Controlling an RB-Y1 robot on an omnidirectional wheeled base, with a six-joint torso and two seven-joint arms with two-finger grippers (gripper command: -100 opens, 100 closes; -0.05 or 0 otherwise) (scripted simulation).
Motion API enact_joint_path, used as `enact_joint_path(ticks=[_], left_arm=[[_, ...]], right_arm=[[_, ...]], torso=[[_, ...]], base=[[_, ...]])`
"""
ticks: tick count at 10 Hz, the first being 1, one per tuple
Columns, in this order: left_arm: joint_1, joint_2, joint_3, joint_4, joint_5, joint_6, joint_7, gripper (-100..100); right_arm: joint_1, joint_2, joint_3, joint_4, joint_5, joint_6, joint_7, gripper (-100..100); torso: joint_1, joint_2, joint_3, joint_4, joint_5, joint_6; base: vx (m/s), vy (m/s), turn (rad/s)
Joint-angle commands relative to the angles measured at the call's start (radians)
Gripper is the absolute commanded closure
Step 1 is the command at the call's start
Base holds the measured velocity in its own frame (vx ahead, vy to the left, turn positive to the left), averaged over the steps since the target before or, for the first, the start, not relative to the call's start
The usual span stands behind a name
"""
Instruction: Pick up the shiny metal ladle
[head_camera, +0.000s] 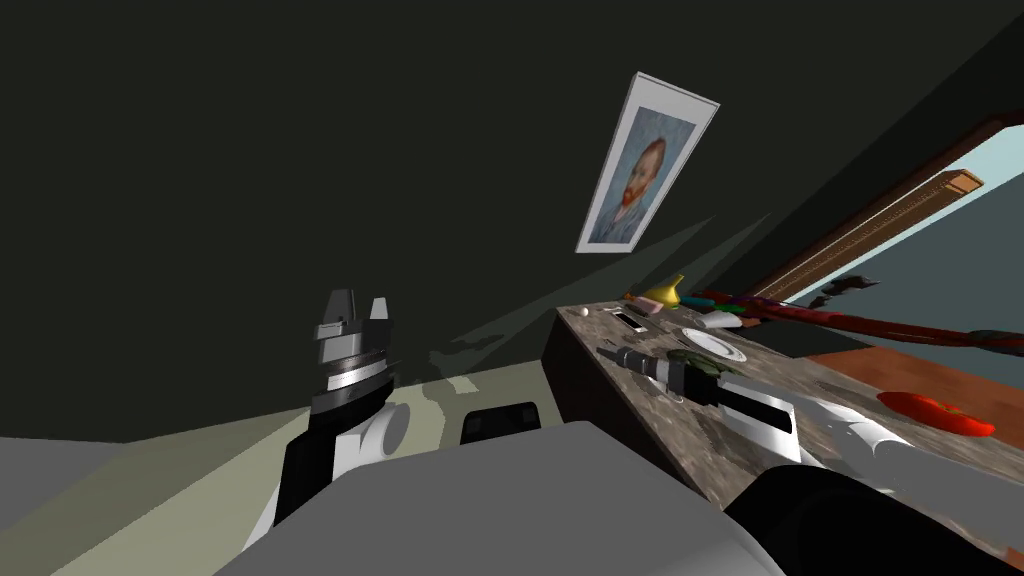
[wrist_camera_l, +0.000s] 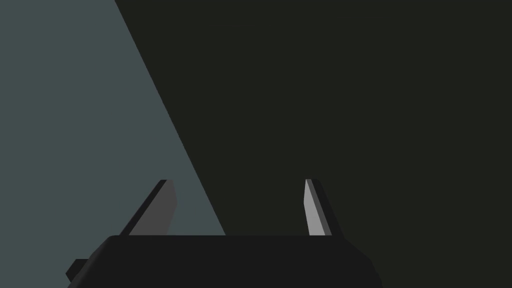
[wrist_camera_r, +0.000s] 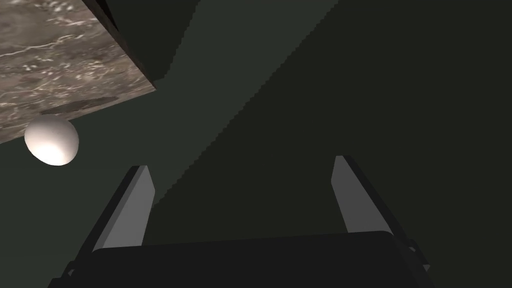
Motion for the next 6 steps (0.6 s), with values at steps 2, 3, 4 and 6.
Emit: enact_joint_path(ticks=[2, 3, 4, 6], left_arm=[[0.000, 0.000, 0.000, 0.000, 0.000, 0.000, 0.000, 0], [0.000, 0.000, 0.000, 0.000, 0.000, 0.000, 0.000, 0], [0.000, 0.000, 0.000, 0.000, 0.000, 0.000, 0.000, 0], [0.000, 0.000, 0.000, 0.000, 0.000, 0.000, 0.000, 0]], right_arm=[[0.014, -0.070, 0.025, 0.030, -0.026, 0.010, -0.012, -100], [0.019, -0.104, 0.054, 0.059, -0.049, 0.016, -0.025, -100], [0.019, -0.123, 0.054, 0.059, -0.049, 0.016, -0.025, -100], [0.025, -0.173, 0.085, 0.087, -0.072, 0.023, -0.040, -100]], torso=[[-0.002, 0.000, 0.000, 0.000, 0.000, -0.001], [-0.002, 0.001, 0.000, 0.000, -0.001, 0.000], [-0.003, 0.001, 0.000, 0.000, -0.001, -0.001], [-0.002, 0.000, 0.000, 0.000, 0.000, 0.000]], base=[[-0.029, -0.091, 0.178], [-0.031, -0.091, 0.248], [-0.020, -0.075, 0.134], [-0.031, -0.071, 0.158]])
